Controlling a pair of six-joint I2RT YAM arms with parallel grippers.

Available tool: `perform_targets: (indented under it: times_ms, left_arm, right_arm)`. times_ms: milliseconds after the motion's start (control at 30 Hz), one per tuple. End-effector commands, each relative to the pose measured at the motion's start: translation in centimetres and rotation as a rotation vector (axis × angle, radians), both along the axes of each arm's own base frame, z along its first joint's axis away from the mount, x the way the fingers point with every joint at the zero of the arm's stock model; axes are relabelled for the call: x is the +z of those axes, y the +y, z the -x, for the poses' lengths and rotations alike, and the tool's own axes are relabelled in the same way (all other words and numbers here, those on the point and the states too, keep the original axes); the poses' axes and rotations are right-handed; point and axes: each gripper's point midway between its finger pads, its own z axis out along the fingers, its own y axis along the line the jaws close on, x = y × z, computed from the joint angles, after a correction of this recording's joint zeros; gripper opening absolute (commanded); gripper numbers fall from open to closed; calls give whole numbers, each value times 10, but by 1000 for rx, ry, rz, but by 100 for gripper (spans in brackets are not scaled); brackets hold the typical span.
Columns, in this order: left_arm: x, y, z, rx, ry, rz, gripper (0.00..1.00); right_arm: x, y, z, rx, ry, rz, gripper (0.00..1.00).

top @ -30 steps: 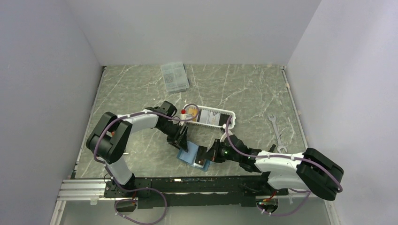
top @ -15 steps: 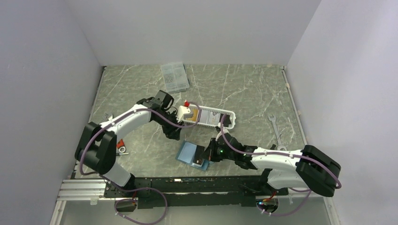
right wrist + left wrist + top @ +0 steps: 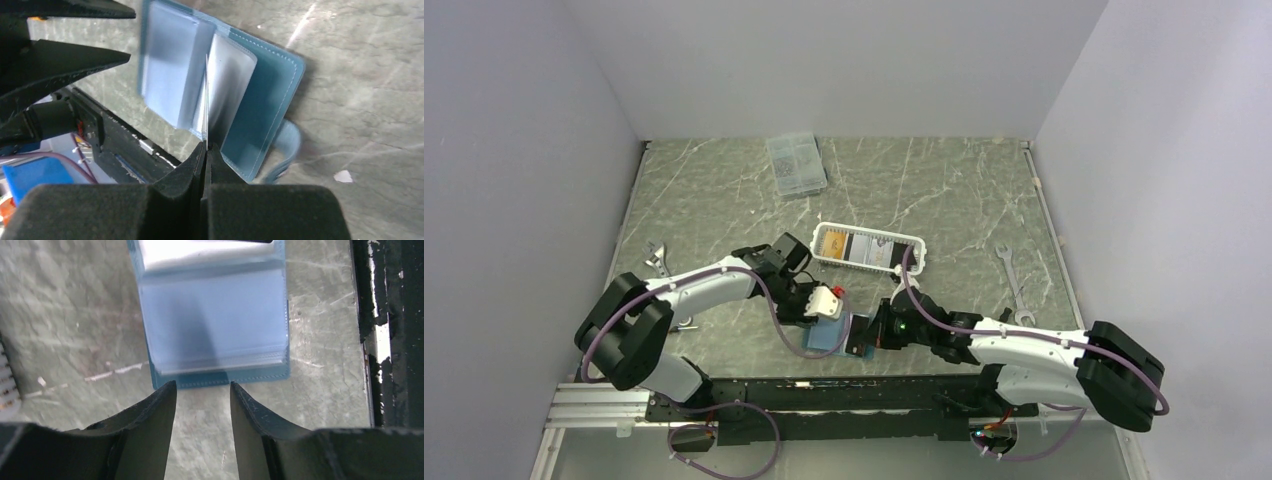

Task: Put the credit cards into the card holder
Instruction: Insert the credit card into the card holder.

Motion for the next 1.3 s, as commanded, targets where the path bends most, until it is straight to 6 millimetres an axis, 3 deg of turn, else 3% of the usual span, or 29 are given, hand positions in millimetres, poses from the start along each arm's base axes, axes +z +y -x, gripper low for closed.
perform_targets:
  times_ms: [0,100,333,567,1267]
  left_arm:
    - [7,-20,-3,-145,-128,55,49]
    - [2,-24,5,-173,-129,30,57]
    - [-15,-19,4,-186,-190,-48,49]
    - [-28,-10,6,-183,-232,-94,44]
    - [-41,-4,7,-165,-265,-158,45]
  right_arm:
    - [-1,-12,-7,-32,-23,79,0]
    - [10,-11,-15,-62,-49,53,0]
    - [44,14,-29,-77,-101,-128,0]
    - [39,18,-35,-102,-98,-166,0]
    - [10,-3,-32,-169,-64,-160,0]
